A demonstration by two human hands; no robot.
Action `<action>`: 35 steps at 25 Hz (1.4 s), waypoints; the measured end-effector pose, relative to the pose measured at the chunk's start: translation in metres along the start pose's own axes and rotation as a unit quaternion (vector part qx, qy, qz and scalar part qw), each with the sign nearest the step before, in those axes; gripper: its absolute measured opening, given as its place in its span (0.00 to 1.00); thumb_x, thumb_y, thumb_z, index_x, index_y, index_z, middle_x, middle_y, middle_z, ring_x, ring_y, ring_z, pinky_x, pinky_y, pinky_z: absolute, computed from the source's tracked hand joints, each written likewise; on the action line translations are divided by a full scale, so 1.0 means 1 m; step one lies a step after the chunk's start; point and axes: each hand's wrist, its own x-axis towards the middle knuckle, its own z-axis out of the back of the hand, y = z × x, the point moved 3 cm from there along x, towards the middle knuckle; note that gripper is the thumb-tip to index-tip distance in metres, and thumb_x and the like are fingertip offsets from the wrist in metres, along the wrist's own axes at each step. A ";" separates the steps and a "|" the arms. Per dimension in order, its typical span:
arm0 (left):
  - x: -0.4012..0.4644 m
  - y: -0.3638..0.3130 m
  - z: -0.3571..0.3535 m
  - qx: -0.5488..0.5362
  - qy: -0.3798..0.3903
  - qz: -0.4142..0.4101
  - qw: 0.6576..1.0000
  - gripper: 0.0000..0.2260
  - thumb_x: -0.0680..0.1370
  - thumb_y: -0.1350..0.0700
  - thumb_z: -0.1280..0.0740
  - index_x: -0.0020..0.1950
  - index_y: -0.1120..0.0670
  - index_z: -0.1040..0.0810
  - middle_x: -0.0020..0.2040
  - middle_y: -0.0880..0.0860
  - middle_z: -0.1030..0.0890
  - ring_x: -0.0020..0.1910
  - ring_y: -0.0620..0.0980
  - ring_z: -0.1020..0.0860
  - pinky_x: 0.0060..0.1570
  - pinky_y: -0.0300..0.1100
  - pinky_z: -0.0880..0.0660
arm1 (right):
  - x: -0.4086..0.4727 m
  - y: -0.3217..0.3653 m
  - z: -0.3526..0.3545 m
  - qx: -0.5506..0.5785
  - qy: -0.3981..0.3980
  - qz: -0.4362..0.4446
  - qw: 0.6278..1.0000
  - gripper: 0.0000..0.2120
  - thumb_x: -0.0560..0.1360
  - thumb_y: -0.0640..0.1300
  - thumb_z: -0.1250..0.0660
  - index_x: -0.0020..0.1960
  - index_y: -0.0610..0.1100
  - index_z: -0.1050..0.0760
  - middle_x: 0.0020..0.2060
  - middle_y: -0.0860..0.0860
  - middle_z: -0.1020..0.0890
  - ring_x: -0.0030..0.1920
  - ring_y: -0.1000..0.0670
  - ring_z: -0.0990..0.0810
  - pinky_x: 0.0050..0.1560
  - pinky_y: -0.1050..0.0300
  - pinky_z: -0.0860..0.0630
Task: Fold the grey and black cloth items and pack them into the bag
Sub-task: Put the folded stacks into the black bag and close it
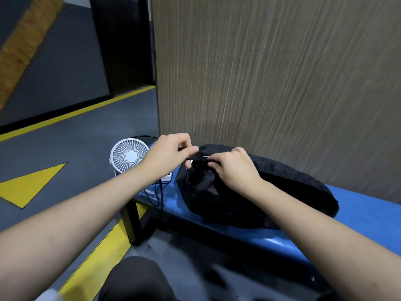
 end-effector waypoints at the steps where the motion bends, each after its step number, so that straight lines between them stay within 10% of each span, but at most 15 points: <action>1: -0.001 0.000 0.000 -0.013 0.005 0.006 1.000 0.12 0.80 0.49 0.34 0.39 0.53 0.27 0.31 0.48 0.17 0.22 0.43 0.35 0.28 0.40 0.37 | -0.002 -0.002 0.000 0.013 -0.010 -0.003 1.000 0.10 0.80 0.49 0.36 0.57 0.51 0.18 0.48 0.50 0.13 0.51 0.45 0.17 0.60 0.50 0.31; 11: -0.001 0.011 -0.012 -0.041 0.124 0.029 0.991 0.10 0.80 0.60 0.43 0.52 0.47 0.25 0.34 0.50 0.18 0.28 0.47 0.25 0.34 0.44 0.29 | -0.005 -0.006 0.000 0.160 0.068 -0.018 0.985 0.21 0.67 0.27 0.44 0.53 0.45 0.27 0.50 0.49 0.21 0.53 0.44 0.24 0.54 0.48 0.27; 19: 0.000 0.008 -0.022 0.139 0.128 -0.102 0.977 0.05 0.77 0.48 0.30 0.50 0.48 0.19 0.38 0.45 0.22 0.38 0.41 0.26 0.42 0.40 0.28 | -0.007 -0.004 -0.004 0.145 0.134 -0.001 0.980 0.15 0.70 0.35 0.38 0.55 0.46 0.29 0.51 0.49 0.22 0.54 0.46 0.24 0.52 0.52 0.29; 24: 0.004 0.004 -0.022 0.097 0.092 -0.102 0.986 0.05 0.77 0.50 0.29 0.44 0.50 0.18 0.34 0.44 0.22 0.35 0.38 0.26 0.34 0.32 0.33 | -0.008 0.001 -0.002 0.092 0.114 0.026 0.989 0.20 0.76 0.62 0.36 0.59 0.48 0.25 0.53 0.53 0.19 0.54 0.51 0.23 0.54 0.53 0.31; 35: 0.004 0.000 0.000 0.274 0.039 -0.129 0.952 0.10 0.80 0.42 0.38 0.45 0.45 0.22 0.30 0.46 0.24 0.36 0.50 0.25 0.37 0.43 0.31 | -0.007 -0.009 0.013 0.084 0.011 0.033 0.996 0.13 0.79 0.56 0.35 0.51 0.48 0.20 0.46 0.53 0.17 0.51 0.49 0.21 0.42 0.56 0.36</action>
